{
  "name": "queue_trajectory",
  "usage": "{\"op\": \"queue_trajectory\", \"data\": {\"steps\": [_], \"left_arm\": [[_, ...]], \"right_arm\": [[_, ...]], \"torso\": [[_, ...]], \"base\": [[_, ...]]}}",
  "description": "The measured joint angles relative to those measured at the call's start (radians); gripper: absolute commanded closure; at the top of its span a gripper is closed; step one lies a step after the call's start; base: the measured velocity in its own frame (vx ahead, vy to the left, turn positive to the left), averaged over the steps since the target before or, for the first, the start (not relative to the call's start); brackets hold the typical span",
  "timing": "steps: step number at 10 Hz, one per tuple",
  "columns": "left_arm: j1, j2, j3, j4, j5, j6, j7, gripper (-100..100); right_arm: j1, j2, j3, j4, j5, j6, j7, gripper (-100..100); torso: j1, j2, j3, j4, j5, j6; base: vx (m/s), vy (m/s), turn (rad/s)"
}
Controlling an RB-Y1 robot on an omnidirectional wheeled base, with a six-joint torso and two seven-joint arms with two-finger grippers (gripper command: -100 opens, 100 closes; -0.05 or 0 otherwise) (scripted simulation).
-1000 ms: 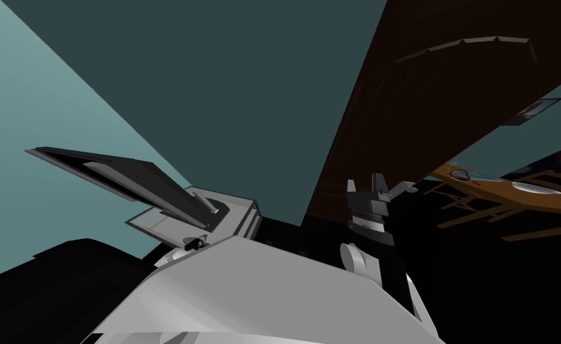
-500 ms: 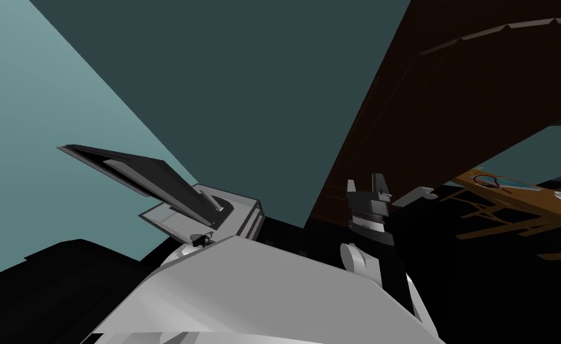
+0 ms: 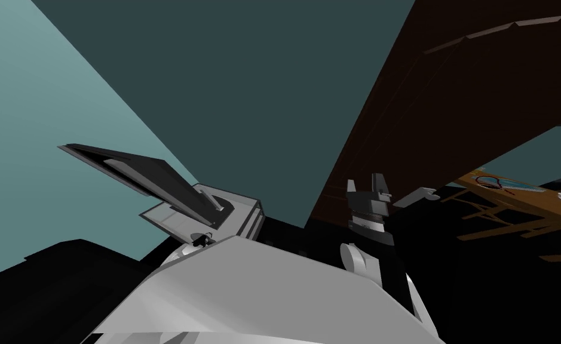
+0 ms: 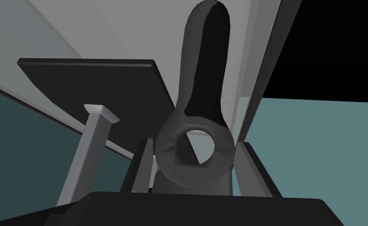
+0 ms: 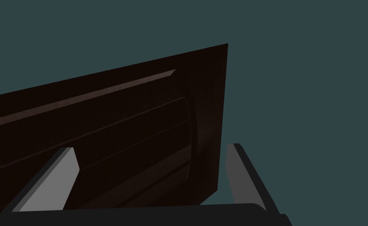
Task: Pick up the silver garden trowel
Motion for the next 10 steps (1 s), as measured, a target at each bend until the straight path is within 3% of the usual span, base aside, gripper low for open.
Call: {"op": "queue_trajectory", "data": {"steps": [1, 2, 4, 5, 7, 9, 10], "left_arm": [[0.000, 0.000, 0.000, 0.000, 0.000, 0.000, 0.000, 0], [0.000, 0.000, 0.000, 0.000, 0.000, 0.000, 0.000, 100], [0.025, 0.024, -0.025, -0.002, 0.042, -0.005, 0.016, 100], [0.059, 0.041, -0.046, -0.031, 0.077, 0.001, 0.028, 100], [0.056, 0.062, -0.062, 0.011, 0.104, -0.022, 0.041, 100], [0.080, 0.087, -0.089, 0.001, 0.147, -0.019, 0.058, 100], [0.081, 0.088, -0.090, 0.002, 0.149, -0.020, 0.059, 0]], "right_arm": [[0.000, 0.000, 0.000, 0.000, 0.000, 0.000, 0.000, 0], [0.000, 0.000, 0.000, 0.000, 0.000, 0.000, 0.000, 0], [0.000, 0.000, 0.000, 0.000, 0.000, 0.000, 0.000, 0], [0.000, 0.000, 0.000, 0.000, 0.000, 0.000, 0.000, 0], [0.000, 0.000, 0.000, 0.000, 0.000, 0.000, 0.000, 0], [0.000, 0.000, 0.000, 0.000, 0.000, 0.000, 0.000, 0], [0.000, 0.000, 0.000, 0.000, 0.000, 0.000, 0.000, 0]], "torso": [[0.000, 0.000, 0.000, 0.000, 0.000, 0.000], [0.000, 0.000, 0.000, 0.000, 0.000, 0.000], [-0.004, 0.001, 0.001, 0.001, -0.001, 0.001], [-0.006, 0.002, 0.001, 0.000, -0.002, 0.000], [-0.005, 0.002, 0.001, 0.000, -0.001, 0.000], [-0.005, 0.002, 0.001, 0.000, -0.002, 0.000], [-0.003, 0.001, 0.001, 0.000, -0.001, 0.000]], "base": [[0.000, 0.000, 0.000], [-0.012, -0.040, -0.205], [-0.026, -0.067, -0.161], [-0.018, -0.069, -0.056], [-0.017, -0.068, -0.133], [-0.016, -0.036, -0.050], [0.000, 0.000, 0.000]]}}
